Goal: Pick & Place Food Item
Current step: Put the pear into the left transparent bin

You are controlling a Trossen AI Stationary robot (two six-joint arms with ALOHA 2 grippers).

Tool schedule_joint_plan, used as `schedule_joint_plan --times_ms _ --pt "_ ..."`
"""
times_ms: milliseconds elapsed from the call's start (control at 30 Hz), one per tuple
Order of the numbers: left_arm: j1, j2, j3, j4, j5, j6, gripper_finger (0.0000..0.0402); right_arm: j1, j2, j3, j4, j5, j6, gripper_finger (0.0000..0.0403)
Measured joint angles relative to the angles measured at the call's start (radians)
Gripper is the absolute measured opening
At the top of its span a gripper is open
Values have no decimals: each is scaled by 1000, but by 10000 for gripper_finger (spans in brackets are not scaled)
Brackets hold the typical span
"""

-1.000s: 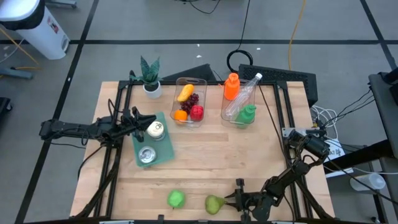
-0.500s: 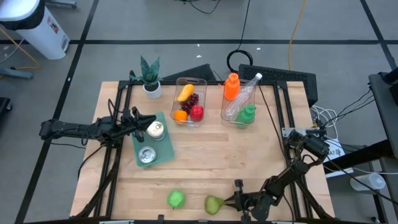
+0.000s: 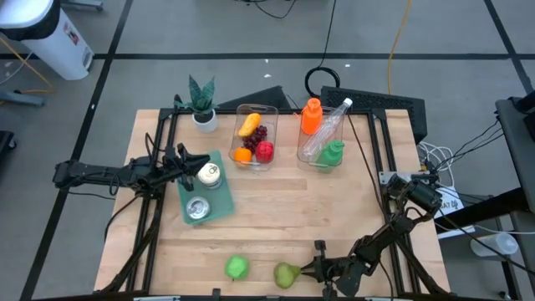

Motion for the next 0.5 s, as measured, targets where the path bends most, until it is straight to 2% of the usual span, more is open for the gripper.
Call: schedule_joint_plan --times_ms 300,500 --pt "0 0 0 0 0 0 50 -1 0 0 13 4 1 40" --pt "0 0 0 0 0 0 50 -1 0 0 34 1 -12 5"
